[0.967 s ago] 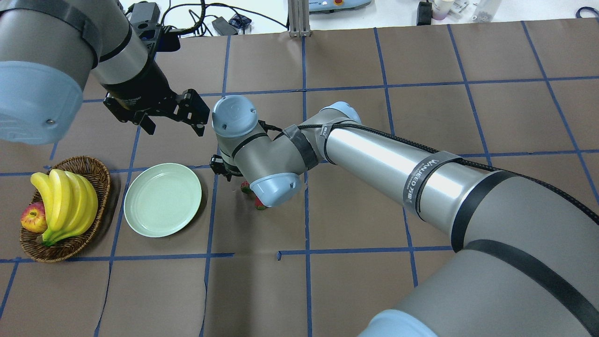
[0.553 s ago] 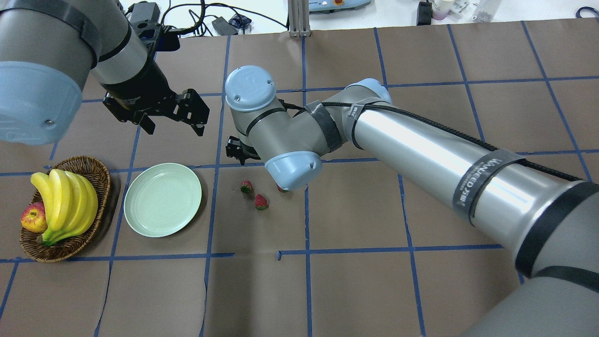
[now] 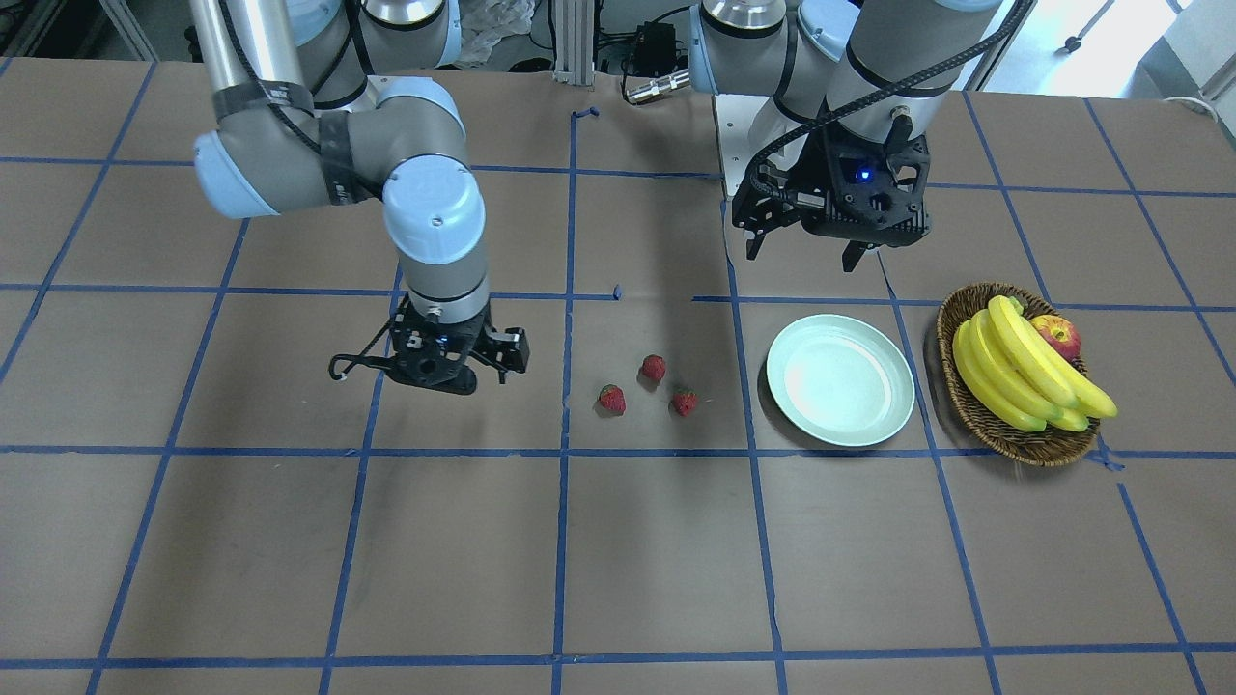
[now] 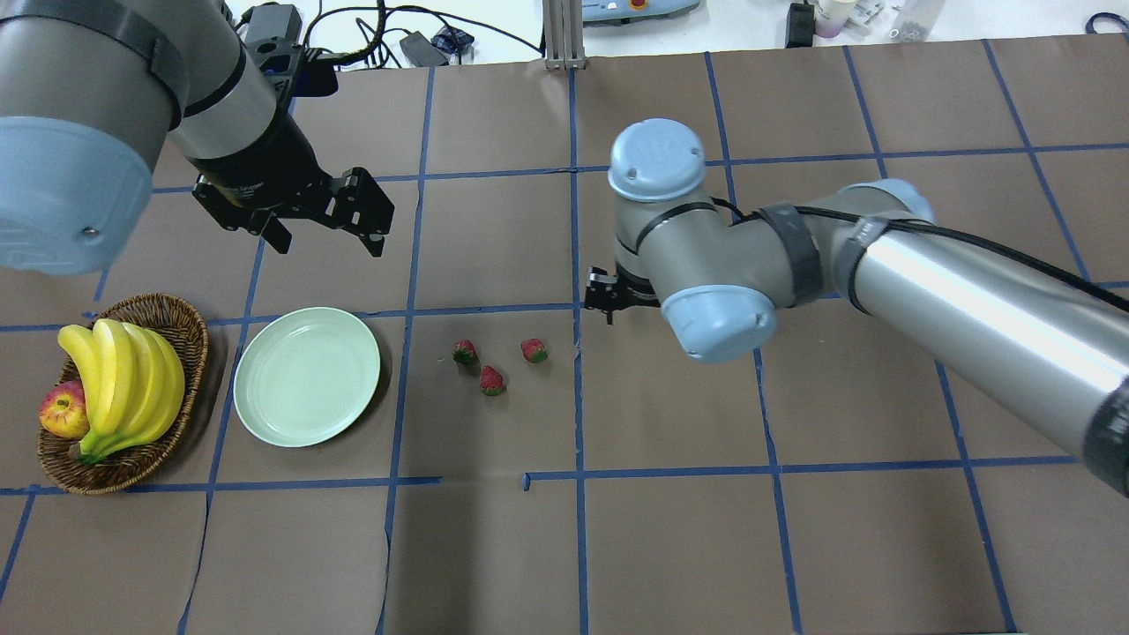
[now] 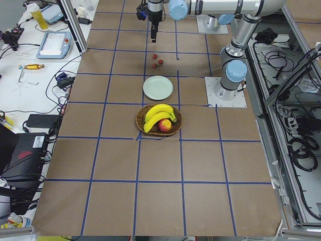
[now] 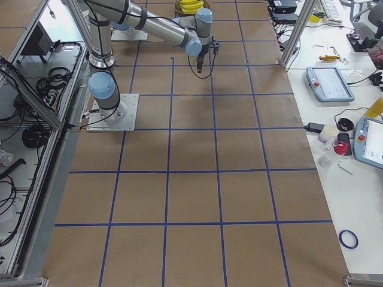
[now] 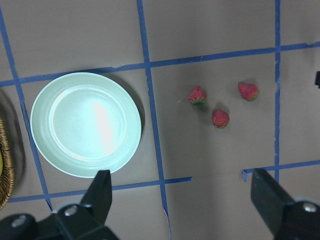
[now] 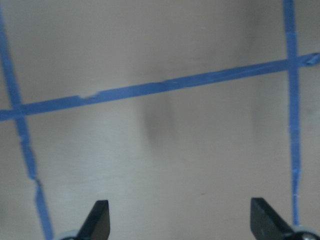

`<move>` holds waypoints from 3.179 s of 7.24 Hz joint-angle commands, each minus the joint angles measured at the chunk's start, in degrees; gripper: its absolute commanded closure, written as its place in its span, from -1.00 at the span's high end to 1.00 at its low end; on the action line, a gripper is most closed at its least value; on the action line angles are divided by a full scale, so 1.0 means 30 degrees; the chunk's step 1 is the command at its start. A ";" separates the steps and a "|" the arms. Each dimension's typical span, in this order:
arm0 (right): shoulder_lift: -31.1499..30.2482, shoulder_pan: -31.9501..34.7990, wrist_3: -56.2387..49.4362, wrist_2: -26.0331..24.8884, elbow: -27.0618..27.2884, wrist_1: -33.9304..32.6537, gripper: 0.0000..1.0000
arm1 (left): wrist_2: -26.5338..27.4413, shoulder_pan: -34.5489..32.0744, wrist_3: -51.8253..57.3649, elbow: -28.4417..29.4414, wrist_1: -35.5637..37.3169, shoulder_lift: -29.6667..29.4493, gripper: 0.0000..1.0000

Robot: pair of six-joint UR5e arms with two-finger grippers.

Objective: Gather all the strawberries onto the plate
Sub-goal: 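Raise the right arm back to rest while the left gripper moves toward the strawberries, then lower the left gripper and grasp a strawberry nearest the plate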

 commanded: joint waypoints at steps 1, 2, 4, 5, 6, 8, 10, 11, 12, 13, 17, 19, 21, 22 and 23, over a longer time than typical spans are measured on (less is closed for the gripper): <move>-0.0889 -0.2610 -0.4011 -0.0413 0.1887 -0.0622 1.00 | -0.0021 0.0000 0.0000 -0.0005 -0.0004 -0.0044 1.00; -0.0947 -0.3866 -0.7105 -0.0387 0.0873 0.0770 1.00 | -0.0021 0.0000 0.0000 -0.0005 -0.0004 -0.0045 1.00; -0.1356 -0.4785 -0.9556 -0.0328 -0.4526 0.8540 1.00 | 0.0009 -0.0029 -0.0029 -0.0005 -0.0004 -0.0103 1.00; -0.1648 -0.4845 -0.9742 -0.0357 -0.7080 1.0752 1.00 | -0.0020 0.0000 -0.0029 -0.0005 -0.0004 -0.0132 1.00; -0.2289 -0.4875 -0.9715 -0.0357 -0.8411 1.3153 1.00 | -0.0079 -0.0029 -0.0058 -0.0034 -0.0004 -0.0277 1.00; -0.4252 -0.4846 -0.9393 -0.0211 -0.8309 1.2656 1.00 | -0.0050 -0.0029 -0.0059 -0.0355 -0.0004 -0.0162 1.00; -0.5131 -0.4846 -0.8547 -0.0240 -0.8045 1.2590 1.00 | -0.0079 -0.0029 -0.0059 -0.0386 -0.0004 -0.0161 1.00; -0.5166 -0.4846 -0.8543 -0.0066 -0.7928 1.2504 1.00 | -0.0021 -0.0029 -0.0059 -0.0357 0.0083 -0.0307 1.00; -0.5166 -0.4846 -0.8340 -0.0035 -0.7926 1.2503 1.00 | 0.0037 -0.0087 -0.0494 -0.0385 0.0113 -0.0627 1.00; -0.5137 -0.4846 -0.7815 -0.0035 -0.7926 1.2474 1.00 | 0.0038 -0.0291 -0.1223 -0.0705 0.0694 -0.1414 1.00; -0.5166 -0.4846 -0.7576 -0.0035 -0.7926 1.2503 1.00 | -0.0136 -0.0703 -0.2134 -0.5801 1.0203 -0.4663 1.00; -0.5166 -0.4846 -0.7576 -0.0035 -0.7897 1.2503 1.00 | 0.0037 -0.1693 -0.3624 -0.5776 1.1270 -0.6539 1.00; -0.5166 -0.4817 -0.7576 -0.0006 -0.7897 1.2503 1.00 | 0.0038 -0.2137 -0.4424 -0.5776 1.2357 -0.7687 1.00; -0.5137 -0.4816 -0.7576 -0.0006 -0.7897 1.2503 1.00 | 0.0038 -0.2197 -0.4395 -0.5776 1.2563 -0.7981 0.91; -0.5166 -0.4816 -0.7576 -0.0035 -0.7897 1.2532 1.00 | 0.0067 -0.2284 -0.4336 -0.5776 1.2565 -0.8100 0.32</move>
